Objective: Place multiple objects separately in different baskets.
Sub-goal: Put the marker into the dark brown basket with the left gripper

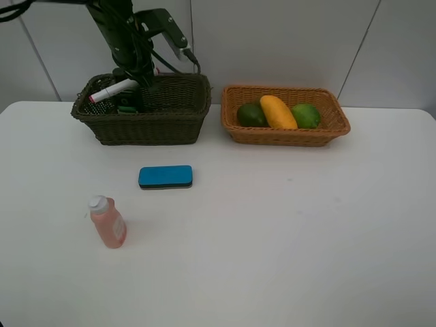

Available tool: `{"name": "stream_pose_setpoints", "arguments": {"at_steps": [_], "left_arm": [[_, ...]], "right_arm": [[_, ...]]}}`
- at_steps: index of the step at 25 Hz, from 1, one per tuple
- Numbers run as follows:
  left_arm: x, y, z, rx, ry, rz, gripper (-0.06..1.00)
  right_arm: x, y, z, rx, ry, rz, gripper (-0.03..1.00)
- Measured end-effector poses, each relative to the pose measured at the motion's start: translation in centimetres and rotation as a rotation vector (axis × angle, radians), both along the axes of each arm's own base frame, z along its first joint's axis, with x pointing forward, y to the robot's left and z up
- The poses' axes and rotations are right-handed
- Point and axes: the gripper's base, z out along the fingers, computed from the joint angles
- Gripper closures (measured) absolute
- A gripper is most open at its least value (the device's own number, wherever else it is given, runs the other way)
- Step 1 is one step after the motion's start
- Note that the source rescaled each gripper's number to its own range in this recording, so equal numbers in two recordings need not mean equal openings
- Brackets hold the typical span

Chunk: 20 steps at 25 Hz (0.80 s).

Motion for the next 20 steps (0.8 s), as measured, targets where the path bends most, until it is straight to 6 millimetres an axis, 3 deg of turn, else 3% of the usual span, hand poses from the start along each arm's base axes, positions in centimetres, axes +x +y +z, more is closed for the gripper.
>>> {"name": "stream_pose_setpoints", "arguments": {"at_steps": [6,20], "left_arm": [[0.9,-0.6,-2.2,0.004,-0.024,-0.051,0.92],[1.4,-0.9,-2.4,-0.016,-0.071,-0.075,0.91]], "right_arm": [[0.0,0.0,0.0,0.000,0.000,0.000,-0.02],[0.0,0.0,0.0,0.000,0.000,0.000,-0.02]]}}
